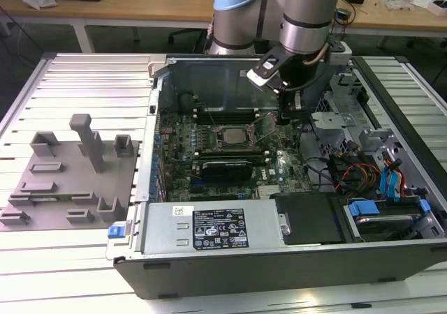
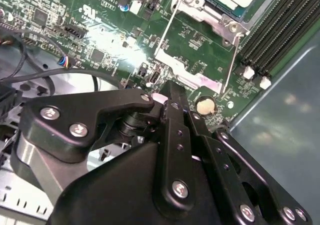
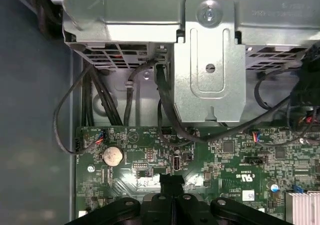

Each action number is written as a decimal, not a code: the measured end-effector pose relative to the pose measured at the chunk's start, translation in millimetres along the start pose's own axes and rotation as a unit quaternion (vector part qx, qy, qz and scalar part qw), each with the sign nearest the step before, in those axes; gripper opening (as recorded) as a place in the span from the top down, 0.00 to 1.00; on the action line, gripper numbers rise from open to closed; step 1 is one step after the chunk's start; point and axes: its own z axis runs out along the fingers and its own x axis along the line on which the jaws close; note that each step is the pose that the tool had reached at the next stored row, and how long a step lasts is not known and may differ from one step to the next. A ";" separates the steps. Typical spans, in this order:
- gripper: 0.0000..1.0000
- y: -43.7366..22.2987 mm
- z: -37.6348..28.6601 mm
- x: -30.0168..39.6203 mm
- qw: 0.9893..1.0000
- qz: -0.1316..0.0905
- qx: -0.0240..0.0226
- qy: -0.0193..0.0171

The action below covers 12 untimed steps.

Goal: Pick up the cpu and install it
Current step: 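Close the cpu cover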

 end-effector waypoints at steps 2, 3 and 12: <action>0.89 0.0 3.7 0.1 1.000 0.000 0.001 0.000; 0.89 0.1 5.7 0.2 1.000 0.000 0.002 0.000; 0.89 0.0 9.6 0.4 1.000 0.000 0.002 0.002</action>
